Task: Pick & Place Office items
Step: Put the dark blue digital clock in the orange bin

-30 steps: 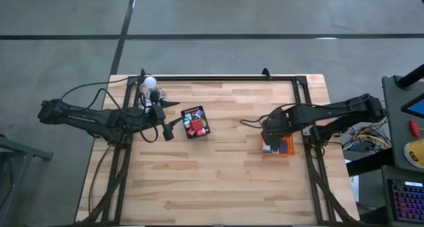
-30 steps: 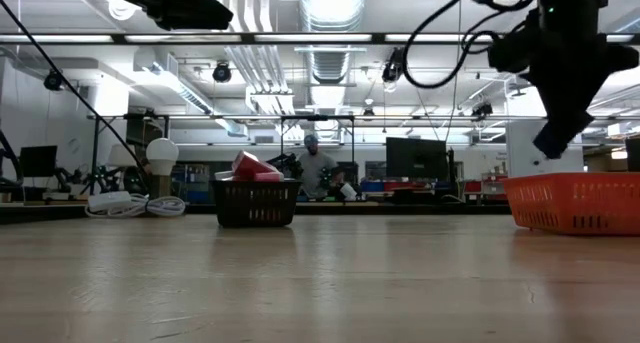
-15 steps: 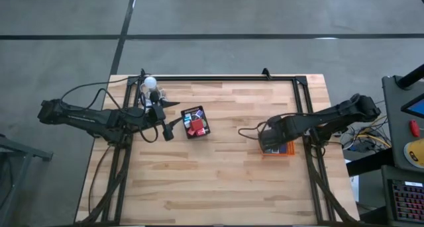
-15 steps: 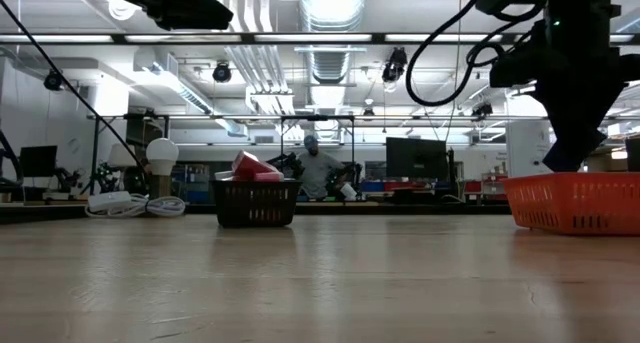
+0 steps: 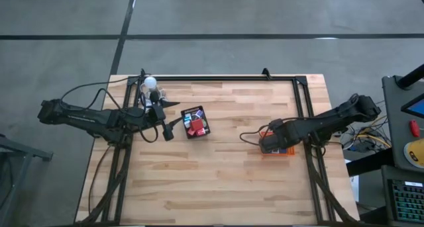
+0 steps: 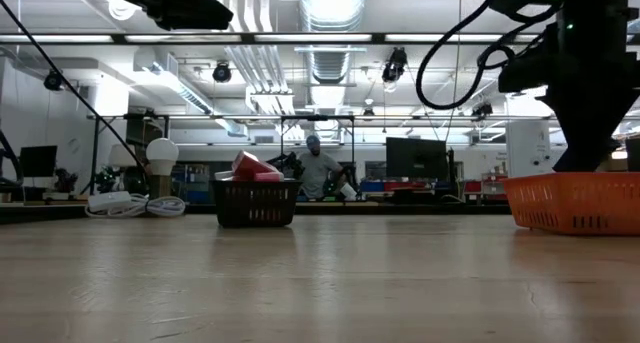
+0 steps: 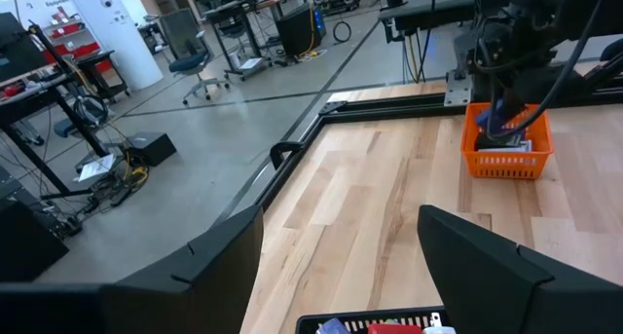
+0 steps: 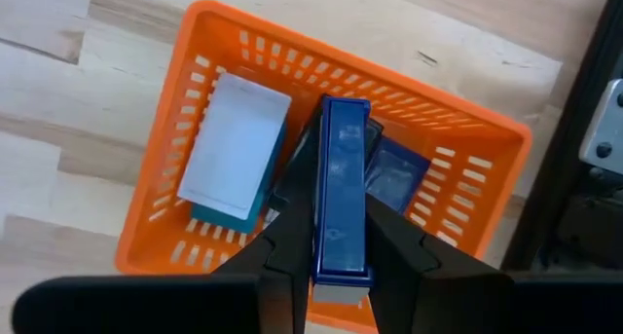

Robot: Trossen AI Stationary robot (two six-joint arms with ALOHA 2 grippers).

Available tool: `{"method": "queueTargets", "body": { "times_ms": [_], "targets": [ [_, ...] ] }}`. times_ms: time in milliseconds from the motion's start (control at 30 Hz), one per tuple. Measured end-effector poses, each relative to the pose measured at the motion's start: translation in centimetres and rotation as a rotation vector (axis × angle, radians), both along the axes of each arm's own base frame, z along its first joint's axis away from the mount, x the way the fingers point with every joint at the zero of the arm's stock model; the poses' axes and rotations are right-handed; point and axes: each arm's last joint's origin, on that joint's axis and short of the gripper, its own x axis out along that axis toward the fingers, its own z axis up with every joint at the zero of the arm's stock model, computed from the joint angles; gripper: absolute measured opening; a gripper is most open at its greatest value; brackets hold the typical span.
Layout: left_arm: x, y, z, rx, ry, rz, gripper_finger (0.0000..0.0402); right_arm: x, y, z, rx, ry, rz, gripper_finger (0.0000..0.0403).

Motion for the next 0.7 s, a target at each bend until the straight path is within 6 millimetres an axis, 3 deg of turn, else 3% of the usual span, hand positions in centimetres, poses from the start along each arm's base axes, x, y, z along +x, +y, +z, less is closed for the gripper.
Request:
{"method": "queueTargets", "body": {
  "times_ms": [433,700],
  "targets": [
    [0.0,0.0,0.0,0.000,0.000,0.000,0.0275,-0.6,-0.2,-3.2,0.004,-0.035,-0.023,0.0068],
    [0.0,0.0,0.0,0.000,0.000,0.000,0.0275,-0.5,-0.1,-3.5,0.011,-0.057,-0.022,0.0068]
  ]
}}
